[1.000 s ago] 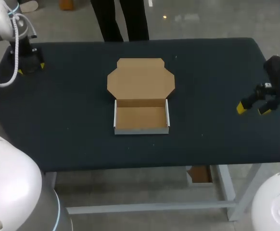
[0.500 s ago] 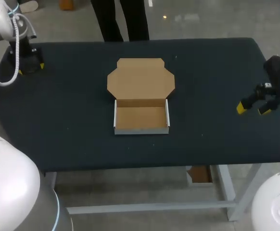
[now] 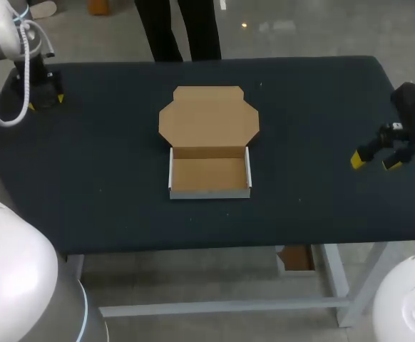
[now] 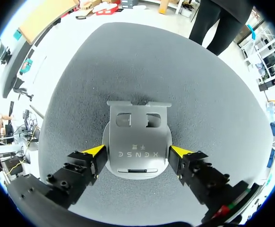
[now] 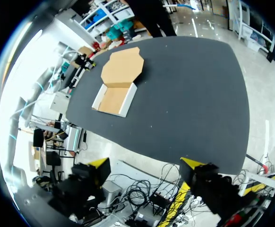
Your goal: Assemble the packaging by folding the flat box into shape, placing the metal phone stand inside, and closing the box properly
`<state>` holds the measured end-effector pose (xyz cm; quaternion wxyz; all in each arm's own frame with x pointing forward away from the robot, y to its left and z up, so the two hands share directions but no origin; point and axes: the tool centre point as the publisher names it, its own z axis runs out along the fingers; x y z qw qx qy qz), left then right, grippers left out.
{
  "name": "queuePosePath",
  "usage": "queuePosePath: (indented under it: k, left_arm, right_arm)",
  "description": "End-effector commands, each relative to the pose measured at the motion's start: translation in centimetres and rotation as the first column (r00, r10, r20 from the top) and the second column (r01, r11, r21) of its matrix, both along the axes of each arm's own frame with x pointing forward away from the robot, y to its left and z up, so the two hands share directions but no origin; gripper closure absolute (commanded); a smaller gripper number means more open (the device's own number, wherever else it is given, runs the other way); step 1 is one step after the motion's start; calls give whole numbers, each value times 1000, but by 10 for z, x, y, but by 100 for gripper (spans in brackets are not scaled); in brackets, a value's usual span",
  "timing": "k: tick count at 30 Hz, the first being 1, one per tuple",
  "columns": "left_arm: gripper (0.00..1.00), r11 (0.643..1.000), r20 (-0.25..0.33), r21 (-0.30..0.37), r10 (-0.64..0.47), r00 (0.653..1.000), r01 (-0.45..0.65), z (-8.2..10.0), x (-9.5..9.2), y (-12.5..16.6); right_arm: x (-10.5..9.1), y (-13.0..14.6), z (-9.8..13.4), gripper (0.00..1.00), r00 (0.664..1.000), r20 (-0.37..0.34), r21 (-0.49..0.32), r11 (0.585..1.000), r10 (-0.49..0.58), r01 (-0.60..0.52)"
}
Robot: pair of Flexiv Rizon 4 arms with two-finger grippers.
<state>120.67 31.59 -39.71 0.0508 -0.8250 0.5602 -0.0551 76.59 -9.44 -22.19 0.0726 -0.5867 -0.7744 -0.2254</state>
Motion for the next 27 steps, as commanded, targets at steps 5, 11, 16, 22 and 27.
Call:
queuePosePath:
  k: [5, 11, 16, 22, 27]
  left_arm:
    - [14, 1000, -26, -1, -6, 1000, 6, -2, 12, 2]
    - [22, 1000, -30, -3, -12, 999, 12, -3, 14, 2]
    - [44, 1000, -34, -3, -12, 999, 12, -4, 15, 3]
    - [93, 1000, -31, -4, -9, 999, 9, -3, 15, 6]
    - [100, 1000, -16, -5, -15, 1000, 15, 1, 12, 5]
  right_arm:
    - [0, 0, 2, 0, 1000, -3, 0, 1000, 1, -1]
    - [0, 0, 2, 0, 1000, -3, 0, 1000, 1, -1]
    - [0, 0, 2, 0, 1000, -3, 0, 1000, 1, -1]
    - [0, 0, 2, 0, 1000, -3, 0, 1000, 1, -1]
    - [0, 0, 2, 0, 1000, -3, 0, 1000, 1, -1]
